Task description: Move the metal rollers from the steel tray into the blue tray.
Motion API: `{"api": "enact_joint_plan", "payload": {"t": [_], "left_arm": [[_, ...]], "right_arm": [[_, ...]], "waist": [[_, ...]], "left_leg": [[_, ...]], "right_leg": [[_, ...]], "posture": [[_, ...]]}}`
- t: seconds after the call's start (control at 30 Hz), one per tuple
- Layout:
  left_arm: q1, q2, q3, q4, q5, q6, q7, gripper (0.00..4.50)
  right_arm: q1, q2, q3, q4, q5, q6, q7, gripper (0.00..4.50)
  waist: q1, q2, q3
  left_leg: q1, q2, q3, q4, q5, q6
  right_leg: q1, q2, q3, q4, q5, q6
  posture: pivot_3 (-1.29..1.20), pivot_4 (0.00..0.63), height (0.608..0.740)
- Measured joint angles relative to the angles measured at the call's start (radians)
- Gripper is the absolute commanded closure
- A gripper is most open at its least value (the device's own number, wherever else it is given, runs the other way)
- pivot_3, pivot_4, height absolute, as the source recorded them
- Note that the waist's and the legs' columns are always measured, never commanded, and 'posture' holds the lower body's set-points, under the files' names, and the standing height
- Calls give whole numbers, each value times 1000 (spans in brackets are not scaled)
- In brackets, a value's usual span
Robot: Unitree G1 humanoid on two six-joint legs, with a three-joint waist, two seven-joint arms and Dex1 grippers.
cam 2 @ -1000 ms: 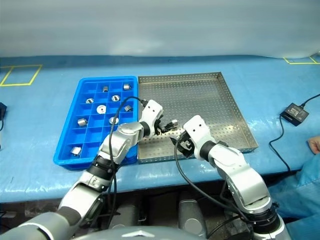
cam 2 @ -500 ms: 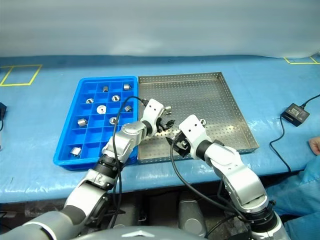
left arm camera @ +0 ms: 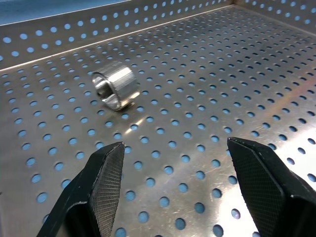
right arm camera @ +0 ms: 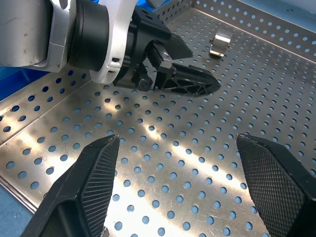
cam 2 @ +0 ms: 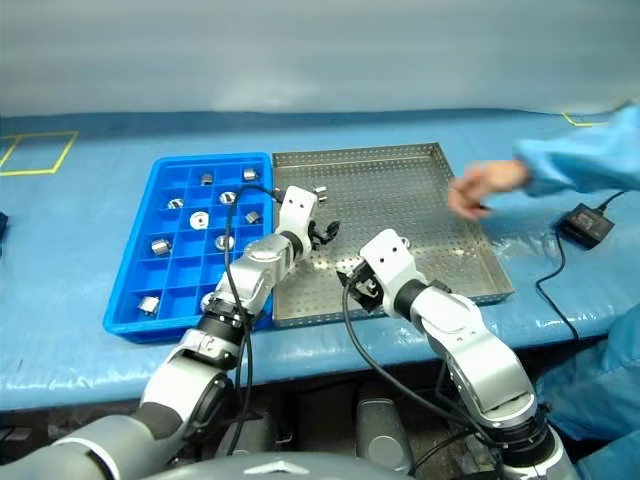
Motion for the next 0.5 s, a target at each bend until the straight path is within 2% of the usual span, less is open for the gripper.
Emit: {"api": "enact_joint_plan", "payload": {"t": [0.23,0.5], "left_arm": [[0,-13,-73,-54,-28,21,-174,871],[-19,-32,-106,24,-9,4,-231,871]], "right_arm": [[32,-28,-10,-19,-11,45,-8,534],[89,-60,-60,-64,-26,112,-30,534]], "waist": [[-13,0,0],[-47,0,0]], "left_leg": [[0,0,0,-1,-1,0],[0,0,0,0,-1,0]], "right_leg": [[-1,0,0,0,0,0],[-1,0,0,0,0,0]], "posture": [[-275,150,740],[-339,150,740]]}}
